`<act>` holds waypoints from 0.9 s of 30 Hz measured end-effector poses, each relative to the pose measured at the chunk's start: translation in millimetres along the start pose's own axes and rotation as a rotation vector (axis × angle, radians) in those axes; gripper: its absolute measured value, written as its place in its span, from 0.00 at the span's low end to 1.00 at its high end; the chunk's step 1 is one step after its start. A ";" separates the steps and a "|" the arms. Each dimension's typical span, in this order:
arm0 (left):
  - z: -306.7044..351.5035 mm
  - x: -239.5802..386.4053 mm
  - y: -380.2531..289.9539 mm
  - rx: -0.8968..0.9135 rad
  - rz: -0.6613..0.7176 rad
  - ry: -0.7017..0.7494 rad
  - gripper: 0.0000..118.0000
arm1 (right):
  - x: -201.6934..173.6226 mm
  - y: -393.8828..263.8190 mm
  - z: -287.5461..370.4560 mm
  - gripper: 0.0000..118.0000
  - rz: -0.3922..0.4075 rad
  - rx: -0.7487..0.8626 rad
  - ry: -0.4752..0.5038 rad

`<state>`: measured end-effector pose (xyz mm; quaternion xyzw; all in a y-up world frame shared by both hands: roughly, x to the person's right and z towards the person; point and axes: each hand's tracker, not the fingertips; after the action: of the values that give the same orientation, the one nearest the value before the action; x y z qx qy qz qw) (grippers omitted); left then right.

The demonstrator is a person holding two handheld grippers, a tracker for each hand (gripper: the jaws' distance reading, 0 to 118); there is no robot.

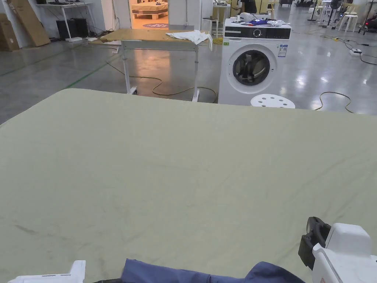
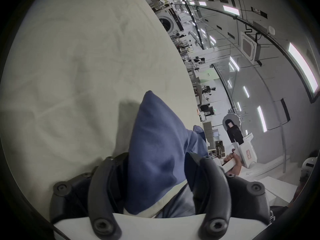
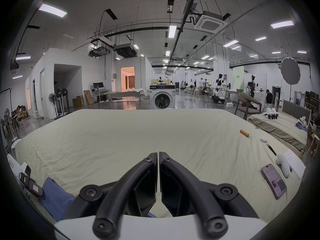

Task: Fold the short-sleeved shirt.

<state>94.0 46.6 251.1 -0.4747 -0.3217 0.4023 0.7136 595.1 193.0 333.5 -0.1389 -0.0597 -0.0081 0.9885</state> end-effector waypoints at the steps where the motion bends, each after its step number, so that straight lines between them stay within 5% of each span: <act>1: -1.3 0.3 1.9 0.002 0.007 0.007 0.27 | 0.2 -0.1 0.1 0.01 0.001 0.000 -0.001; 7: -2.6 25.4 -7.0 0.016 -0.061 0.088 0.11 | 1.9 -0.5 0.2 0.01 0.001 -0.008 -0.008; 14: 26.7 81.3 0.5 0.100 -0.187 0.129 0.08 | 5.2 -2.5 -2.0 0.01 -0.002 -0.017 -0.011; 27: 83.1 209.2 23.1 0.173 -0.441 0.729 0.08 | 4.6 -2.9 -6.6 0.01 -0.001 -0.018 0.016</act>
<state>116.0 270.7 274.0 -0.4442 -0.1075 0.0719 0.8866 600.4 188.4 328.6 -0.1476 -0.0515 -0.0101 0.9876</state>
